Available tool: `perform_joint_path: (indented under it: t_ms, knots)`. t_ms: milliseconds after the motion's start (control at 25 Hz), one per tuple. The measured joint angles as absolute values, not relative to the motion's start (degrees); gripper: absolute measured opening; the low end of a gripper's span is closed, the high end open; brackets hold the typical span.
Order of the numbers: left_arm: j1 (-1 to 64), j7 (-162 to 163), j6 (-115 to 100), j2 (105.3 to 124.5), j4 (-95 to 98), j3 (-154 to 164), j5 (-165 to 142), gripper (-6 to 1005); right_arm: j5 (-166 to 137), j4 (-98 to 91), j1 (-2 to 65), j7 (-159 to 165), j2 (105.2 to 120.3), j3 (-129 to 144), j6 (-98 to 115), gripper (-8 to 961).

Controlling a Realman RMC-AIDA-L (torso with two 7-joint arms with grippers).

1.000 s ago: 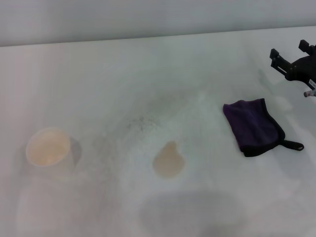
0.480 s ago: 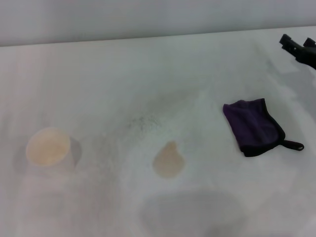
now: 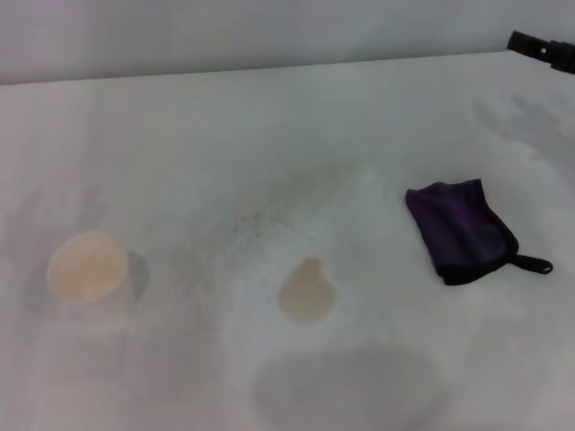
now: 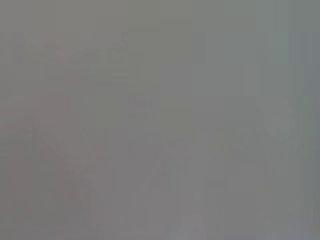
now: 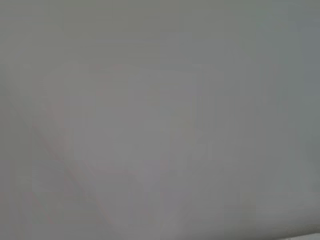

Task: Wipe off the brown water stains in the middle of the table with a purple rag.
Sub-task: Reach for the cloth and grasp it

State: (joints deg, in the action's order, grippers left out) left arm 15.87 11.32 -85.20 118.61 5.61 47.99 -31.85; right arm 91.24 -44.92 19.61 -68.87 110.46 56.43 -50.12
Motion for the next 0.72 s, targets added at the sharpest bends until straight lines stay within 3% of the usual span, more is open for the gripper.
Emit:
perform_joint_path:
  t_ms: [320,400,560,720]
  knots:
    - [16.8,11.3,-85.2,118.67,6.2,48.7,-32.6,891,53.7,-66.1,26.8,-39.9,110.9,56.1,-67.0,869]
    - [17.0,11.3,-85.2,118.72,6.3,48.8,-32.7,891,47.5,-69.5,29.1,-36.3,111.84,56.6,-71.8,869]
    - [17.2,11.3,-85.2,118.74,6.4,48.8,-32.7,891,32.2,-76.4,33.1,-29.2,115.35,60.9,-79.8,869]
    - [17.1,11.2,-85.1,118.74,6.4,48.8,-32.7,891,25.3,-78.6,35.0,-19.9,115.14,71.8,-82.3,869]
